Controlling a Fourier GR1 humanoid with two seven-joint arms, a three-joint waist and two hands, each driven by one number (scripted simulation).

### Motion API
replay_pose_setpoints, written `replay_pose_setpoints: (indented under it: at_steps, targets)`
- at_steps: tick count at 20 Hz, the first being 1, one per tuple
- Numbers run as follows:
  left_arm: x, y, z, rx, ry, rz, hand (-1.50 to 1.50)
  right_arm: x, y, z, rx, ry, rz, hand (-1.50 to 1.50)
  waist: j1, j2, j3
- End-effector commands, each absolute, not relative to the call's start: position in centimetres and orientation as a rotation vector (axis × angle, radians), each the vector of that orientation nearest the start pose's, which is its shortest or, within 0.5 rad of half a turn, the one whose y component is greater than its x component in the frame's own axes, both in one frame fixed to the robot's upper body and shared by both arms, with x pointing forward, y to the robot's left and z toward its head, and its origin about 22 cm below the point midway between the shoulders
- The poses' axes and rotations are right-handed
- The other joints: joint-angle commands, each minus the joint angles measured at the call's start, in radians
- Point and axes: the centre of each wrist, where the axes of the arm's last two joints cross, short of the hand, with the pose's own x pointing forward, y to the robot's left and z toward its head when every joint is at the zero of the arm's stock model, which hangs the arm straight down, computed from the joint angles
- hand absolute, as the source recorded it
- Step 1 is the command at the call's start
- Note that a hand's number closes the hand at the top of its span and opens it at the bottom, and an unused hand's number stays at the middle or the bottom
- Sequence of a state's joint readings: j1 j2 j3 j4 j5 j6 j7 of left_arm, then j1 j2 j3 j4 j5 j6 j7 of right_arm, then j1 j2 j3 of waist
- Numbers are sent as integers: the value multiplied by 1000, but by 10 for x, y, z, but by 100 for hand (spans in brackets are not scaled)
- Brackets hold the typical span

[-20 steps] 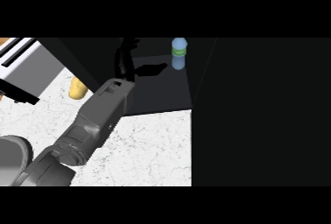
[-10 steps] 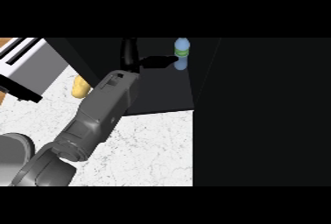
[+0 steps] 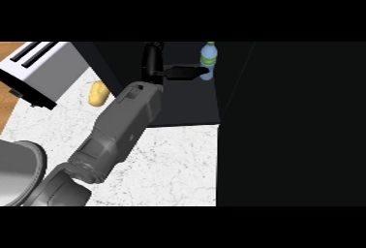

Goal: Pick up the bottled water, place it into the cabinet and close the cabinet

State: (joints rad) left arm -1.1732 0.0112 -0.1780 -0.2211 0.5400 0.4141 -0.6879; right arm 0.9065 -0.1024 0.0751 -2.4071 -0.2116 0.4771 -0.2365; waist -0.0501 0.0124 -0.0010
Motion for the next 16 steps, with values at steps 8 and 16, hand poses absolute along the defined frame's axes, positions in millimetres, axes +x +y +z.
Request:
replay_pose_setpoints:
  at_steps: [8, 16]
  targets:
    - [410, 78, 35, -79, -1889, 37, -150, 43, -250, 118, 254, -1840, 130, -150, 29, -18, 0]
    - [359, 72, 6, -378, -1860, 56, -150, 36, -256, 122, 262, -1827, 131, -150, 39, -23, 1]
